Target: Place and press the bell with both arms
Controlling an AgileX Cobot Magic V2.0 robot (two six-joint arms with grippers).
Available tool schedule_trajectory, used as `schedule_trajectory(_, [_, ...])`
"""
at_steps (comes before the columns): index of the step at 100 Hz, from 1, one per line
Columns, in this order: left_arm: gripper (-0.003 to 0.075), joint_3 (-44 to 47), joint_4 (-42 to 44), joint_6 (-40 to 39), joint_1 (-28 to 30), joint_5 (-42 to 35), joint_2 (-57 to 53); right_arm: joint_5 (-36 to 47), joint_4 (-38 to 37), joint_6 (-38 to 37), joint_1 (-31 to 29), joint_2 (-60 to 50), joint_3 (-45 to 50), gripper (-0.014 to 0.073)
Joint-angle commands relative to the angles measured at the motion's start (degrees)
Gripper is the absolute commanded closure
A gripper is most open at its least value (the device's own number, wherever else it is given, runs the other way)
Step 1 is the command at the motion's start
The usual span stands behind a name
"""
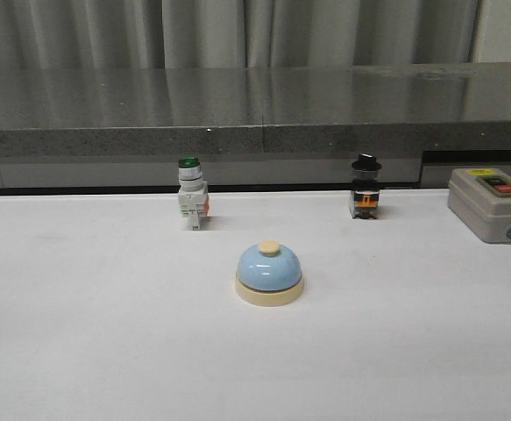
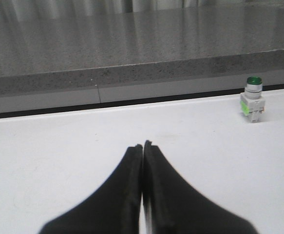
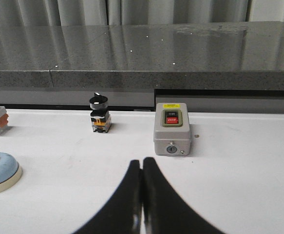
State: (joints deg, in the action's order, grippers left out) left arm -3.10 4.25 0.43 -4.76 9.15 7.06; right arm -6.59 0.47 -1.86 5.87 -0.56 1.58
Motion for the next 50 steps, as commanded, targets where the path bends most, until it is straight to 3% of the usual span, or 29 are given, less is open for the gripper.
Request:
schedule_trajectory(1, [0.074, 1.2, -0.1, -0.4, 1.8, -5.9, -3.1, 4.9, -0.5, 0.5, -0.3, -1.1, -0.9, 0.0662])
schedule_trajectory(19, [0.074, 5.5, -0.4, -0.4, 3.6, -8.1, -9.2, 4.9, -0.5, 0.5, -0.3, -1.1, -0.9, 0.0662])
schedule_trajectory(50, [0.0739, 5.5, -0.5, -0.4, 3.7, -8.3, -8.9, 4.8, -0.5, 0.5, -0.3, -1.1, -0.9, 0.0662])
